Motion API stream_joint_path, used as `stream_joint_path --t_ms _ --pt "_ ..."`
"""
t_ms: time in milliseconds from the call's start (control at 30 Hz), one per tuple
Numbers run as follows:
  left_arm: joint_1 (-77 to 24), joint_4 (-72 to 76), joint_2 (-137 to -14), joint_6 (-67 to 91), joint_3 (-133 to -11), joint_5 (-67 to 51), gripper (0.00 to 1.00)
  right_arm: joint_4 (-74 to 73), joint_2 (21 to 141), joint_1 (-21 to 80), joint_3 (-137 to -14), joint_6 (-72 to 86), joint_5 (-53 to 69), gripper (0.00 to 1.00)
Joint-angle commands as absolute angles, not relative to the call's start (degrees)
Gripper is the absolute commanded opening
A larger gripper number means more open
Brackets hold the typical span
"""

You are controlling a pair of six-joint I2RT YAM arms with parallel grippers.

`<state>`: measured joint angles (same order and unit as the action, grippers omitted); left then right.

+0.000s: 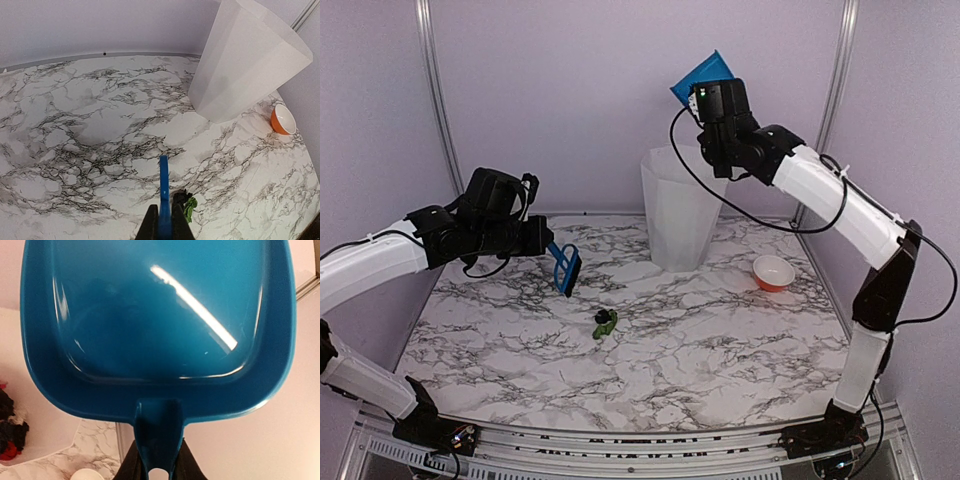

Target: Sweep away the paper scraps from the table

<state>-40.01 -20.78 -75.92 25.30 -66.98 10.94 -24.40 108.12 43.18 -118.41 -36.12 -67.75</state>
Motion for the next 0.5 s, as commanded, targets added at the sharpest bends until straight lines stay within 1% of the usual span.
stream_joint_path --t_ms 0,100,233,433,467 --pt "-39.8 -19.1 -75.2 24.5 -66.9 10.8 0.00 -51.7 103.3 43.5 -122.2 -10.1 -48.2 0.00" --pt "-39.8 -19.1 -75.6 23.2 -67.1 11.4 0.00 -54.5 98.9 43.5 -117.6 -5.3 -35.9 0.00" --pt "-39.8 -20.5 -77.6 19.6 -68.7 12.3 0.00 -56.9 93.2 44.0 -109.1 -0.3 -23.9 0.00" --pt "-39.8 -23.0 -83.7 12.6 -72.0 12.8 0.00 -57.9 86.1 47.7 -92.0 6.2 -11.2 0.00" --pt "-39.8 -23.2 -84.9 11.7 -72.5 13.0 0.00 -57.3 85.3 49.7 -89.0 7.3 -9.1 0.00"
